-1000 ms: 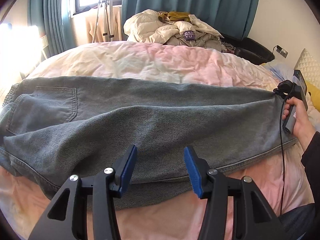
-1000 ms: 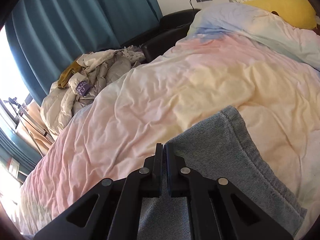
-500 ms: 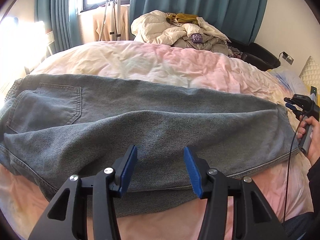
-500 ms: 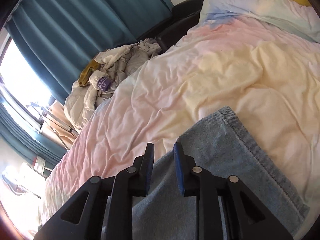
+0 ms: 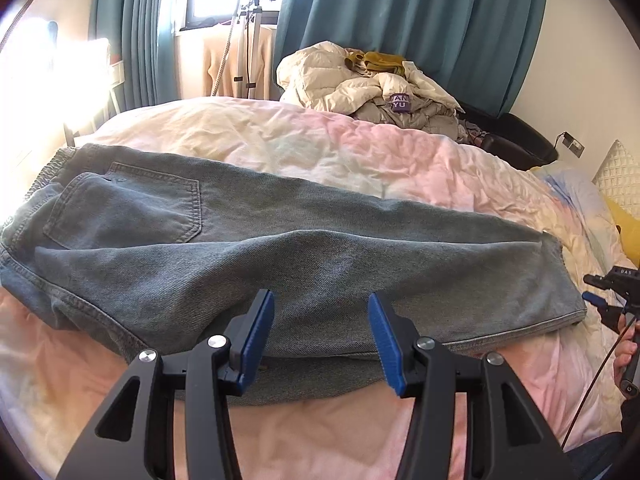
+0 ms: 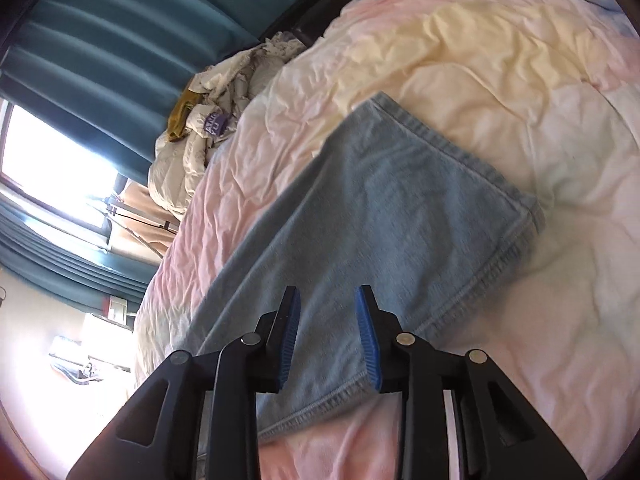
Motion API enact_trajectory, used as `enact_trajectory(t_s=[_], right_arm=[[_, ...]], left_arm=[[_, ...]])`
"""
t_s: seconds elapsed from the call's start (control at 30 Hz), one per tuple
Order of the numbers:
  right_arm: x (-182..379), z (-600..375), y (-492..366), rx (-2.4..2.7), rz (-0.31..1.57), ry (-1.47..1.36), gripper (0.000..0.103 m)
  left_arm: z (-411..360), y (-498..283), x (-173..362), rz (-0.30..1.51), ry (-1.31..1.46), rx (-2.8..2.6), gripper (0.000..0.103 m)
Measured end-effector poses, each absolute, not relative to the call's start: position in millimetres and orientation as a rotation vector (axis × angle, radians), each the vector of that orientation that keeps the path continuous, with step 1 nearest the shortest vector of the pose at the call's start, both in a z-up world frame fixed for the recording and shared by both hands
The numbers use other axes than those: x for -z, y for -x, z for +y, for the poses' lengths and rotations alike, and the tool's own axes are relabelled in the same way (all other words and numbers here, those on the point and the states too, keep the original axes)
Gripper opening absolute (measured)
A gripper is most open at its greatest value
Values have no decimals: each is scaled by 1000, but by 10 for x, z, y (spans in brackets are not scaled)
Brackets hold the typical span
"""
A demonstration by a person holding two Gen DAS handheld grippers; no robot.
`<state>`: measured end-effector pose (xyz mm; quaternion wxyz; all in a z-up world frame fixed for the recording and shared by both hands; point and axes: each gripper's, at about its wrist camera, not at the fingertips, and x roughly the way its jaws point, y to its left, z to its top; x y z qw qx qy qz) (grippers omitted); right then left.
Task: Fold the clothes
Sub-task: 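Grasp the leg hems with the right gripper and lift them toward the waistband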
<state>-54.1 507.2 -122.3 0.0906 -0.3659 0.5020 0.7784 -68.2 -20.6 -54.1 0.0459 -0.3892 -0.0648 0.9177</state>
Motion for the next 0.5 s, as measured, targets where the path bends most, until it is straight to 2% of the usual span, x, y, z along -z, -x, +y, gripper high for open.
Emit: enact_trajectory(t_s=[0.07, 0.13, 0.2, 0.33, 0.5], right_arm=[[1329, 5089, 387, -2233, 1587, 1098, 50], [1447, 5117, 252, -2147, 1689, 1097, 60], [1593, 5173, 200, -2058, 1797, 1080, 63], [1836, 5202, 348, -2002, 1856, 1147, 63], [1945, 5252, 682, -2078, 1649, 1186, 63]], left_arm=[[-249, 639, 524, -224, 1188, -2803, 50], [-294, 607, 514, -255, 1191, -2802, 50], [-339, 587, 509, -288, 1196, -2806, 50], [-404, 586, 523, -332, 1211, -2810, 50], [-415, 629, 555, -349, 1225, -2806, 50]])
